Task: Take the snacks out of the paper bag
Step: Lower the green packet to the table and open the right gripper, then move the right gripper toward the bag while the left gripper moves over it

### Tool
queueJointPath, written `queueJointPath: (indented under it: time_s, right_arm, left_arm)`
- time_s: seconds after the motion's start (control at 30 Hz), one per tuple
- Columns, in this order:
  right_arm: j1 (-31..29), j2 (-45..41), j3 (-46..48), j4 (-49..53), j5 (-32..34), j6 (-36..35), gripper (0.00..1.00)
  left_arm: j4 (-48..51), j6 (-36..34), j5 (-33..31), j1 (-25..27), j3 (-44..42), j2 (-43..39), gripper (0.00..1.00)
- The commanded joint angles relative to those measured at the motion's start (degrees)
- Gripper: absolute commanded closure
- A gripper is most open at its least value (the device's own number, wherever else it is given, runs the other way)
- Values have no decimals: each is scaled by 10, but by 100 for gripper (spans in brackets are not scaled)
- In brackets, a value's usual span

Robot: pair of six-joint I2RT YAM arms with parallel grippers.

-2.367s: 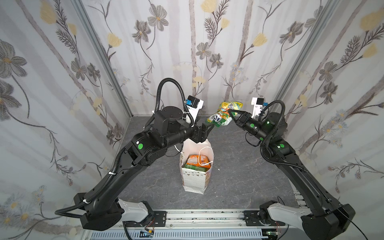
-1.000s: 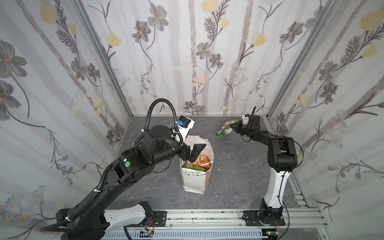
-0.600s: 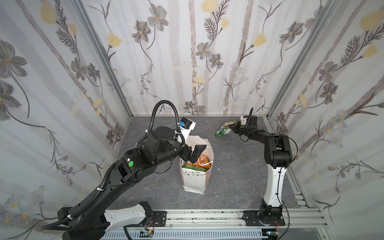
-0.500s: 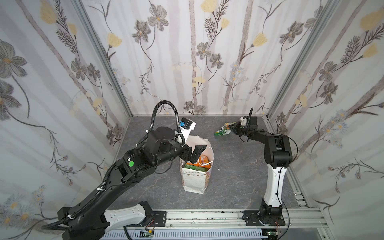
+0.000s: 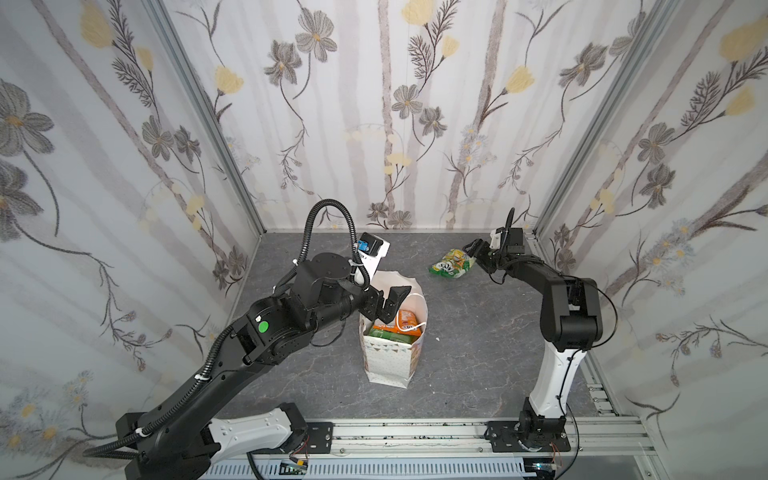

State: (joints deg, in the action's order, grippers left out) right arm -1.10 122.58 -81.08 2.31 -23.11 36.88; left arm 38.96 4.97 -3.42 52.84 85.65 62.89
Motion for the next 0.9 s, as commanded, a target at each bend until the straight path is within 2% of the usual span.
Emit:
queueJointPath:
  time_s: [0.0,0.23,0.43,0.5,0.63,0.87]
  right_arm:
    - [3,-51,15,17,40,-28,19]
    - [-7,-223,65,13,12,-3,16]
    - [-54,-376,79,48,-13,-23,15]
    - [-79,-417,79,65,-29,-39,12]
    - [-130,-488,81,102,-58,-63,1]
    - [-196,-579,103,174,-64,-71,1]
  left_arm:
    - [15,8,-25,-1,12,9,0]
    - [79,17,-90,1,70,69,6]
    - [116,32,-127,-4,116,126,15]
    - [134,37,-125,-10,138,150,18]
    - [176,52,-106,-30,182,198,23]
    - [204,76,-59,-68,205,262,31]
